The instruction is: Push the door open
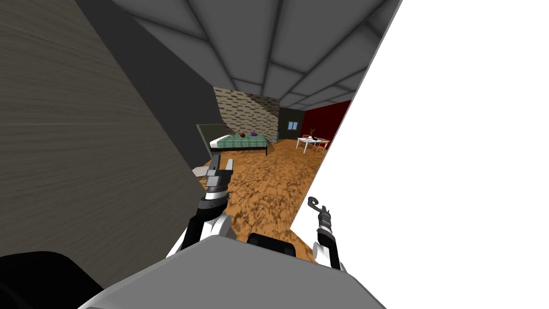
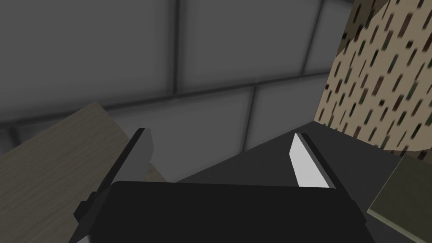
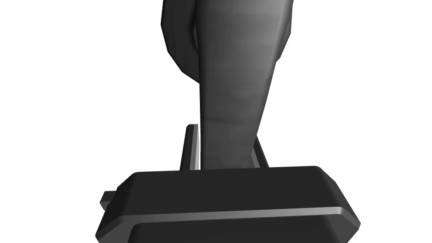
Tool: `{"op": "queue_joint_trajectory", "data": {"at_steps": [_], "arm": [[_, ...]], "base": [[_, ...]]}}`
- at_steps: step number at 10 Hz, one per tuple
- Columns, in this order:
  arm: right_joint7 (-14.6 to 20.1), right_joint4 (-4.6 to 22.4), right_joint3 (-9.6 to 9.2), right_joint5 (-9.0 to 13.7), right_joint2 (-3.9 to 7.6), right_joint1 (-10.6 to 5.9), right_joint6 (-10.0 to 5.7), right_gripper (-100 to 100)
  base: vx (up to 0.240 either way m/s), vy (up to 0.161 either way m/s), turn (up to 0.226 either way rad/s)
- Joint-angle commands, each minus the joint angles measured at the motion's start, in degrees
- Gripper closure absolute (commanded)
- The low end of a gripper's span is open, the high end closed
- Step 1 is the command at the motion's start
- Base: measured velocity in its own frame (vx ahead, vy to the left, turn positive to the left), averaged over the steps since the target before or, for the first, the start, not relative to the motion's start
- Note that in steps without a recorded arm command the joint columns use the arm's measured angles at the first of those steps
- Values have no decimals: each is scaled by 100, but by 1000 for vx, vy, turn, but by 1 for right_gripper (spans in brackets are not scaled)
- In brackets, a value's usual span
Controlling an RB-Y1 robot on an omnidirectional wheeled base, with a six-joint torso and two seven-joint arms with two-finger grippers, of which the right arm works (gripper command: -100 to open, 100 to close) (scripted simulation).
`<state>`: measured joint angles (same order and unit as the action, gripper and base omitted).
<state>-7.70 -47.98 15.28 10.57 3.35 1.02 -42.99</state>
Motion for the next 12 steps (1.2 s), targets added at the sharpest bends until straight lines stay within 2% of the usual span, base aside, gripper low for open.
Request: {"op": "queue_joint_trajectory", "data": {"at_steps": [1,7,10,11,12], "arm": [[-111,-145,174,64,-15,26,-6,100],[-338,-162,518,225,-352,9,-31,100],[-431,-169,658,290,-592,2,-42,100],[-418,-167,693,299,-500,66,-24,100],[-461,-184,823,376,-310,75,-42,100]], "base": [[191,28,-56],[194,19,-77],[187,26,-74],[68,-5,-47],[134,1,-37]]}}
